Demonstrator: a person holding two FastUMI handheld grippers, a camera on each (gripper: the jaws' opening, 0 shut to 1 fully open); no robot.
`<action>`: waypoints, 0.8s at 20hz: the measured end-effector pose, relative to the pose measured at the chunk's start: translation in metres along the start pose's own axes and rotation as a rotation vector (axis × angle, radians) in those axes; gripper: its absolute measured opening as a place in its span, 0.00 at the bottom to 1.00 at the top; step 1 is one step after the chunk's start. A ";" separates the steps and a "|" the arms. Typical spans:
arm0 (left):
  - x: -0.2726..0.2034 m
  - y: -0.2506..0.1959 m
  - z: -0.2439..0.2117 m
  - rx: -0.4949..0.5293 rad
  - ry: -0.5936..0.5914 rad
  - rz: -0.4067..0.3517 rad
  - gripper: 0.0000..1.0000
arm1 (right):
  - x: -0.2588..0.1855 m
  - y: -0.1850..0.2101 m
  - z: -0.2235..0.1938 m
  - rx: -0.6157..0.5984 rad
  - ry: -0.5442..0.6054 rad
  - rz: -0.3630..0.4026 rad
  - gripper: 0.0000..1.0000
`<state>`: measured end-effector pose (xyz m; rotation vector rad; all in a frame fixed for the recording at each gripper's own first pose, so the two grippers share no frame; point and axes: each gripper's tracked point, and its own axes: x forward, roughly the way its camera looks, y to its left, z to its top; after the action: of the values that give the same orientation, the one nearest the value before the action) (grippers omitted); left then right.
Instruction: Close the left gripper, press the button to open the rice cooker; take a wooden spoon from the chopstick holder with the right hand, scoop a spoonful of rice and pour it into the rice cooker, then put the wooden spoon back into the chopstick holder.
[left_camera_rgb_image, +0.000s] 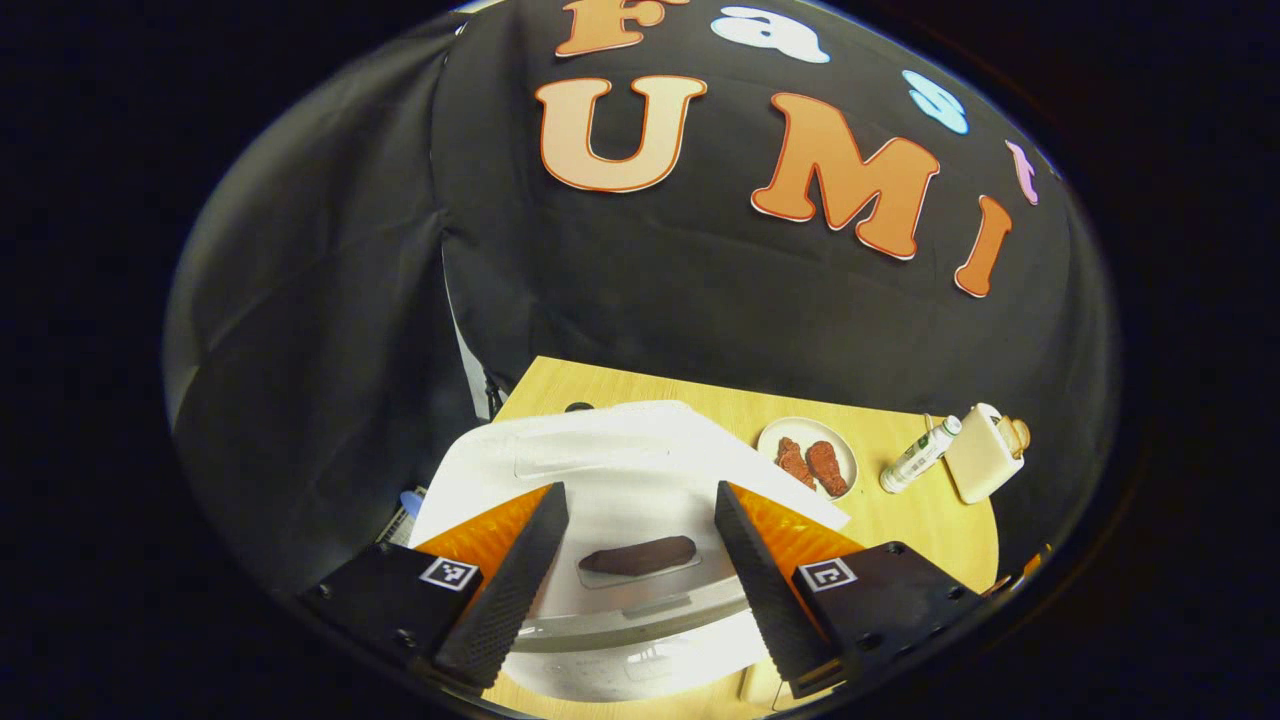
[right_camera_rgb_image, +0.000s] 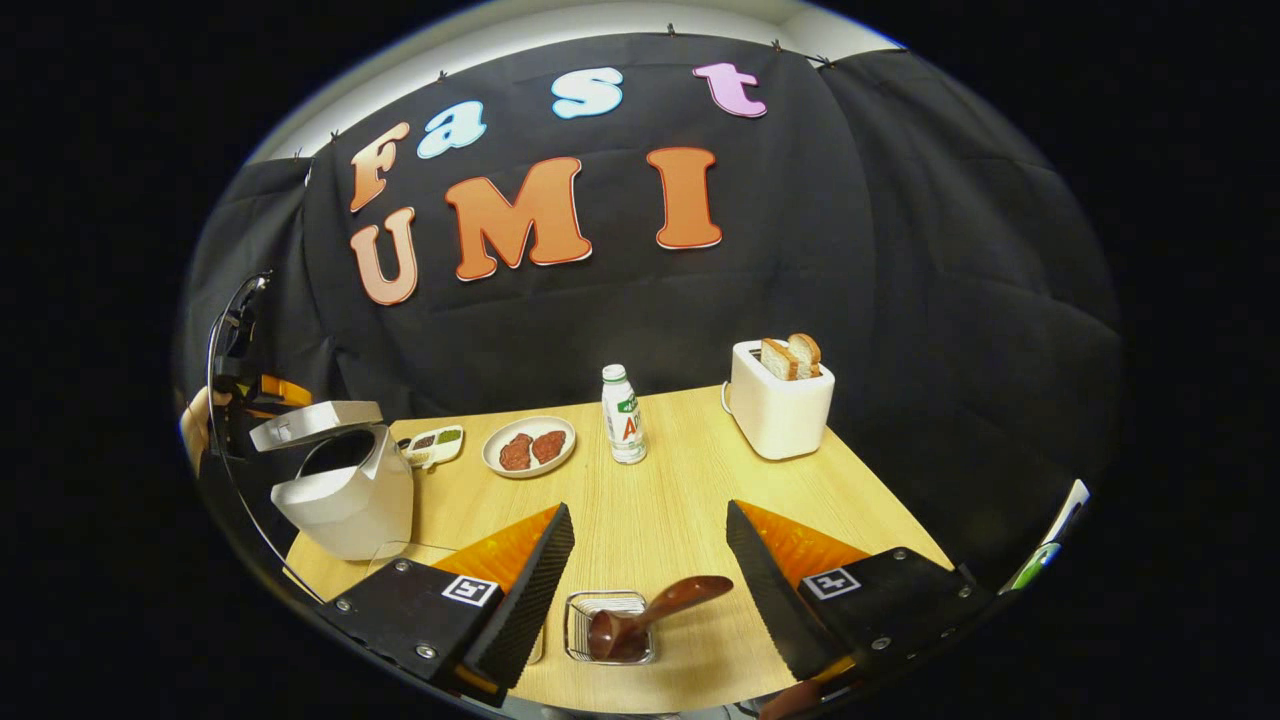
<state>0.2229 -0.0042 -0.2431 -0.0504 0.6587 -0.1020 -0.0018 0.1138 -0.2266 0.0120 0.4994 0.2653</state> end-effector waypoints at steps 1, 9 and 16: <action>0.002 0.001 -0.004 0.004 -0.012 0.008 1.00 | -0.002 -0.002 -0.002 0.003 0.006 0.003 0.95; 0.026 0.013 -0.061 0.033 0.038 0.098 1.00 | -0.008 -0.001 -0.004 -0.007 0.021 0.023 0.95; 0.027 0.017 -0.073 -0.007 0.037 0.083 1.00 | -0.008 0.005 0.000 -0.031 0.012 0.036 0.95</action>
<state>0.2011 0.0083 -0.3185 -0.0280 0.6969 -0.0202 -0.0100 0.1169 -0.2226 -0.0107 0.5075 0.3087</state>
